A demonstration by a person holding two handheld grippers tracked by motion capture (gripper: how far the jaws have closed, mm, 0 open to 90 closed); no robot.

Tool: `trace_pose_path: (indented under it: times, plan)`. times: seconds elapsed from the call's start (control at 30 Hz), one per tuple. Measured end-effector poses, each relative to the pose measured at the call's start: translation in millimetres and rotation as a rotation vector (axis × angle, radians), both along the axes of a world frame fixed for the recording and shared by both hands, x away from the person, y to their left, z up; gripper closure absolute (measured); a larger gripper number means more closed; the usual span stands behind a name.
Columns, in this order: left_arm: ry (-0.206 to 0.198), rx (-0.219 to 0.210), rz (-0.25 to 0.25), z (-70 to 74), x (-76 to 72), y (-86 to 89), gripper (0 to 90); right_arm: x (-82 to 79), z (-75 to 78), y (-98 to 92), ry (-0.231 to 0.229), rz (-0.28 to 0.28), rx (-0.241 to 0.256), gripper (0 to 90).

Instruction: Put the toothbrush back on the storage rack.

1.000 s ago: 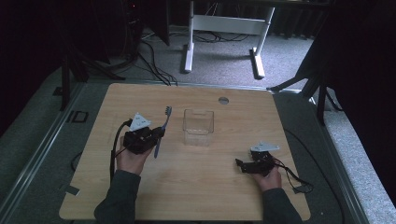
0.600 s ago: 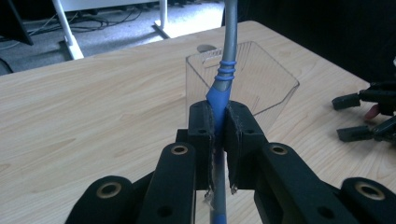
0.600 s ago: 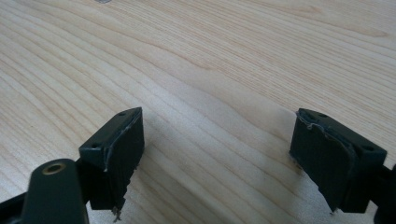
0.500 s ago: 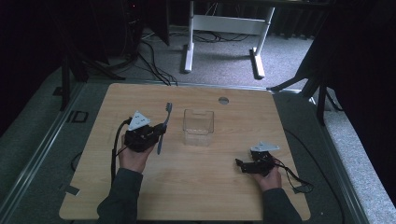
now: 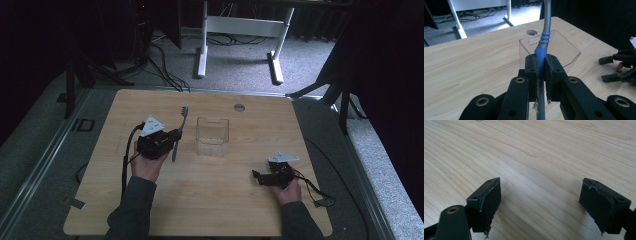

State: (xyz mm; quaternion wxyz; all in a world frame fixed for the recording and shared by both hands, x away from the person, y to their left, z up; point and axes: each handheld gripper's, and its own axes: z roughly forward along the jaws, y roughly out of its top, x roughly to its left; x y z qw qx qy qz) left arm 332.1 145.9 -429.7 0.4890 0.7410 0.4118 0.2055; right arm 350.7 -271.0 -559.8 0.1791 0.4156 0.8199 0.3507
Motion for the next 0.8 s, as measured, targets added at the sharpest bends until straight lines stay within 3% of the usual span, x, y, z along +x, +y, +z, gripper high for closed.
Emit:
trace_pose_path:
  times: [0.8]
  plan:
    - [-0.016, 0.003, -0.024, 6.2, 9.3, -9.5, 81.6, 0.1, 0.0, -0.1, -0.001, 0.002, -0.001, 17.1]
